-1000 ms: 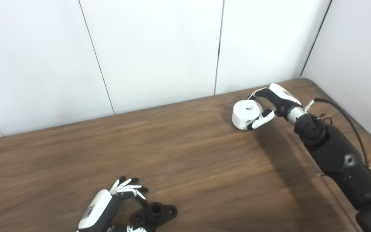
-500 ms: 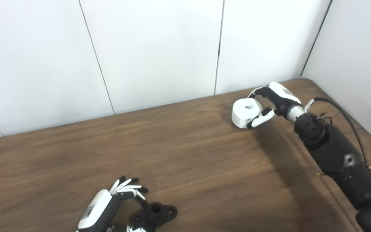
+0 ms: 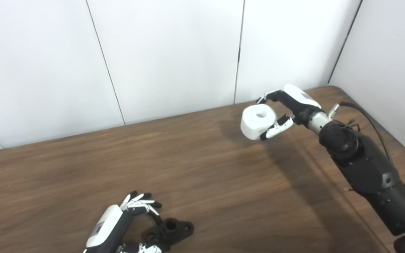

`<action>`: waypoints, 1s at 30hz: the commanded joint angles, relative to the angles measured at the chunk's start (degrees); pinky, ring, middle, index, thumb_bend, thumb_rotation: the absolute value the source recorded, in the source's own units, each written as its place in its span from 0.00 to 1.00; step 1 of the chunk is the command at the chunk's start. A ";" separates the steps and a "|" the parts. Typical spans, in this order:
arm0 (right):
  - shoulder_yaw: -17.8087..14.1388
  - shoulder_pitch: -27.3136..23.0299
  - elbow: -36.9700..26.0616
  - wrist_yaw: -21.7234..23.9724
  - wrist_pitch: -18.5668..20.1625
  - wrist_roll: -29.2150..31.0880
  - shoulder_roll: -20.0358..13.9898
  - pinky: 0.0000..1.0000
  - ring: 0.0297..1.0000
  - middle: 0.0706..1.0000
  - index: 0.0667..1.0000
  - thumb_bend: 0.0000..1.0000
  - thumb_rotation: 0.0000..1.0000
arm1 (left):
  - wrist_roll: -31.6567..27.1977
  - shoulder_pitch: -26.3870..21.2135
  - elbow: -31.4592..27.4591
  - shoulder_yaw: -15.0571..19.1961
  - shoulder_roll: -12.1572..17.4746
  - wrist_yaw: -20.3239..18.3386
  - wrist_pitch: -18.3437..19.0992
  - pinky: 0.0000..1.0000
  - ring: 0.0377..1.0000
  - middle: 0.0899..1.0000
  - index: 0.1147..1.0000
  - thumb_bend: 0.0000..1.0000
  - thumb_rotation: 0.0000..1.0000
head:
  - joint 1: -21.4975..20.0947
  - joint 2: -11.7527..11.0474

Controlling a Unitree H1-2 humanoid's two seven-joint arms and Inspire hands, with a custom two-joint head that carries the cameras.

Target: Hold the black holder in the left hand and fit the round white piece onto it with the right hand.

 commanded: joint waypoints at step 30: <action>3.96 5.75 -31.44 12.62 5.31 7.91 11.21 0.75 0.83 0.72 0.44 0.52 0.14 | 4.56 -2.22 1.96 -1.19 -4.36 3.52 2.62 1.00 0.91 0.73 0.42 0.52 0.06 | 9.11 2.24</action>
